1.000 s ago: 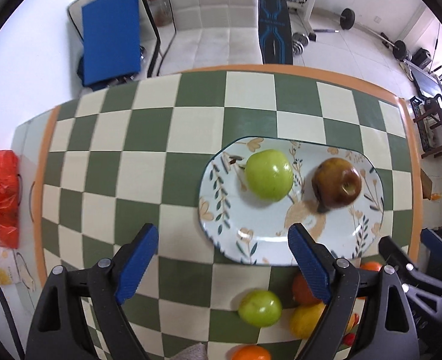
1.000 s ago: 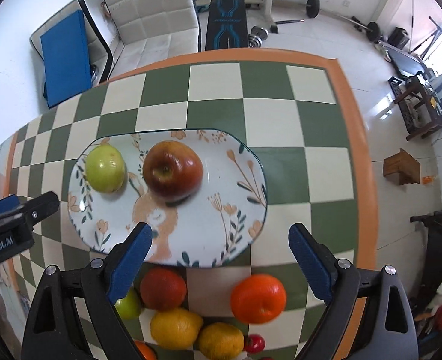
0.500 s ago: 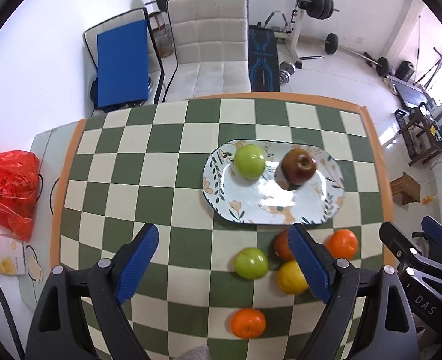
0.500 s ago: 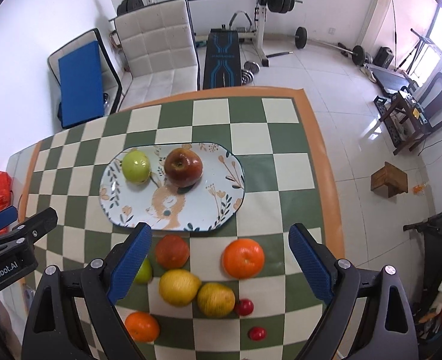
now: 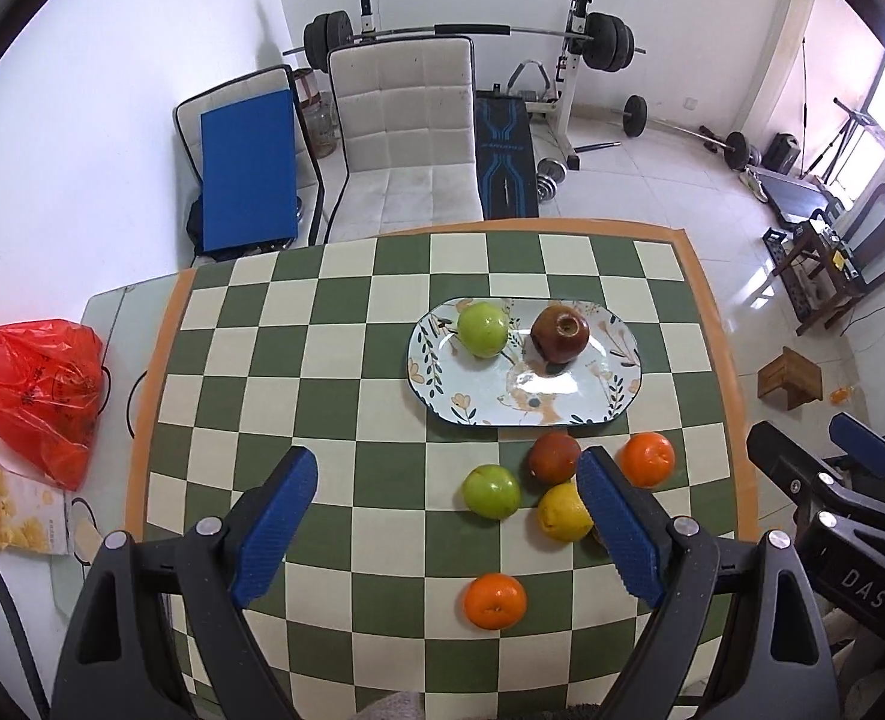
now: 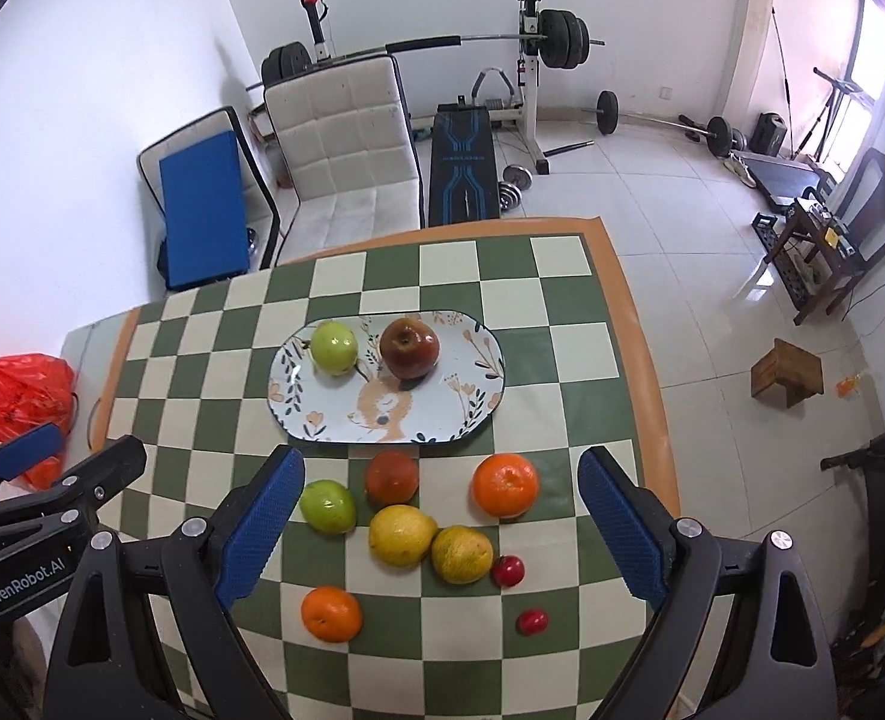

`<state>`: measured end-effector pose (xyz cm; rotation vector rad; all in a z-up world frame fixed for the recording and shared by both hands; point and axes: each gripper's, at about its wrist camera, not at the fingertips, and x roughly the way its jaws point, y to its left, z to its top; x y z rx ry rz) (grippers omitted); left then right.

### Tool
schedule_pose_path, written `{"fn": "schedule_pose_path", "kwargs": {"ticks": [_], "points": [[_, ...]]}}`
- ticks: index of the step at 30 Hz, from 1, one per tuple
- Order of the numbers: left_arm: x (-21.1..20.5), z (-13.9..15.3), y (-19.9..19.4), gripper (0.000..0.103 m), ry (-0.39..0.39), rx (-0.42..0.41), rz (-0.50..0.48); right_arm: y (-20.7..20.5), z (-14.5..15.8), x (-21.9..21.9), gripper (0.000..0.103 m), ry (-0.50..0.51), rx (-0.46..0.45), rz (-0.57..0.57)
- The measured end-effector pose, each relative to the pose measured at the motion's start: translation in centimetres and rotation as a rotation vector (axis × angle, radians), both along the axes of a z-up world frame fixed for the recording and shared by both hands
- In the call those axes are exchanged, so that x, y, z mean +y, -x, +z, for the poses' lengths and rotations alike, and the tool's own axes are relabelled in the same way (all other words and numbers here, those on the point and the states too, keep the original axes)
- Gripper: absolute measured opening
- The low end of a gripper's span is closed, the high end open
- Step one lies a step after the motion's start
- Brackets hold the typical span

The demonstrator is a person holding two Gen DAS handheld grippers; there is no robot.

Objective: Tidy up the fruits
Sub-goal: 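Grasp an orange with the left tool while the right tool grasps a yellow lemon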

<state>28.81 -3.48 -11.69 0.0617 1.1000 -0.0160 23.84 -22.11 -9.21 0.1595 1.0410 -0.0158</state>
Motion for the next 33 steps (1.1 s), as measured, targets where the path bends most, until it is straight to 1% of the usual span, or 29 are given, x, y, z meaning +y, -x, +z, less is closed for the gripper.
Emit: {"fn": "schedule_pose_path", "kwargs": {"ticks": [2,5,7,8,9,10,11,12,13,14,16,17,20,21,22,23,24,25,26,28,29,31,33], "points": [[0.1,0.2,0.3,0.088,0.013,-0.001,0.003,0.4,0.2,-0.2,0.095,-0.028,0.002,-0.001],[0.0,-0.7,0.0,0.088,0.005,0.020,0.007,0.5,-0.4,-0.4,0.095,-0.048,0.018,-0.011],[0.1,-2.1,-0.4,0.099,0.004,0.056,0.015,0.1,-1.6,-0.7,0.095,-0.058,0.047,-0.015],[0.2,-3.5,-0.7,0.103,0.000,0.091,0.018,0.0,-2.8,-1.1,0.095,-0.070,0.069,-0.019],[0.2,-4.6,-0.9,0.103,-0.006,0.117,0.020,-0.3,-3.8,-1.2,0.095,-0.075,0.086,-0.016],[0.2,-6.5,-1.1,0.103,-0.021,0.163,0.028,-0.6,-5.6,-1.4,0.095,-0.095,0.127,-0.008],[0.2,-7.9,-1.1,0.103,-0.024,0.196,0.030,-1.0,-7.3,-1.6,0.095,-0.116,0.163,-0.003],[0.3,-10.3,-1.1,0.103,-0.015,0.260,0.033,-1.4,-8.7,-1.7,0.095,-0.126,0.190,0.002],[0.3,-11.8,-0.9,0.103,-0.016,0.302,0.039,-1.9,-11.0,-1.6,0.095,-0.137,0.241,0.016],[0.4,-14.1,-0.6,0.103,-0.013,0.367,0.048,-2.3,-12.6,-1.5,0.094,-0.146,0.273,0.024],[0.4,-17.7,0.2,0.102,0.012,0.482,0.063,-3.0,-15.9,-1.4,0.094,-0.152,0.343,0.036],[0.2,-19.6,0.8,0.102,0.029,0.533,0.071,-3.2,-16.9,-1.3,0.093,-0.154,0.366,0.041],[-0.9,-23.7,2.3,0.101,0.050,0.636,0.059,-3.7,-19.7,-1.0,0.093,-0.155,0.416,0.058],[-1.3,-24.8,2.7,0.097,0.047,0.658,0.052,-3.9,-20.2,-0.8,0.093,-0.154,0.427,0.069],[-1.8,-26.0,3.1,0.094,0.046,0.681,0.045,-4.1,-20.9,-0.6,0.093,-0.150,0.440,0.080],[-2.2,-26.7,3.2,0.088,0.048,0.690,0.039,-4.3,-21.2,-0.4,0.093,-0.143,0.448,0.088],[-2.5,-27.4,3.3,0.074,0.048,0.695,0.035,-4.5,-21.6,0.0,0.093,-0.135,0.456,0.104],[-2.7,-27.9,3.4,0.067,0.045,0.695,0.032,-4.7,-21.8,0.3,0.093,-0.130,0.462,0.117],[-2.9,-28.2,3.5,0.061,0.071,0.693,0.025,-5.0,-22.1,0.6,0.093,-0.122,0.468,0.128],[-2.5,-28.2,3.7,0.060,0.102,0.683,0.048,-5.6,-22.3,1.4,0.093,-0.112,0.477,0.159],[-2.0,-28.0,3.8,0.060,0.104,0.672,0.061,-6.0,-22.6,1.7,0.093,-0.119,0.482,0.170],[-1.0,-27.5,4.0,0.060,0.068,0.634,0.073,-6.7,-23.0,2.9,0.093,-0.071,0.501,0.210],[0.6,-27.2,4.1,0.060,0.051,0.613,0.098,-7.1,-23.5,4.0,0.093,-0.050,0.517,0.243]]}}
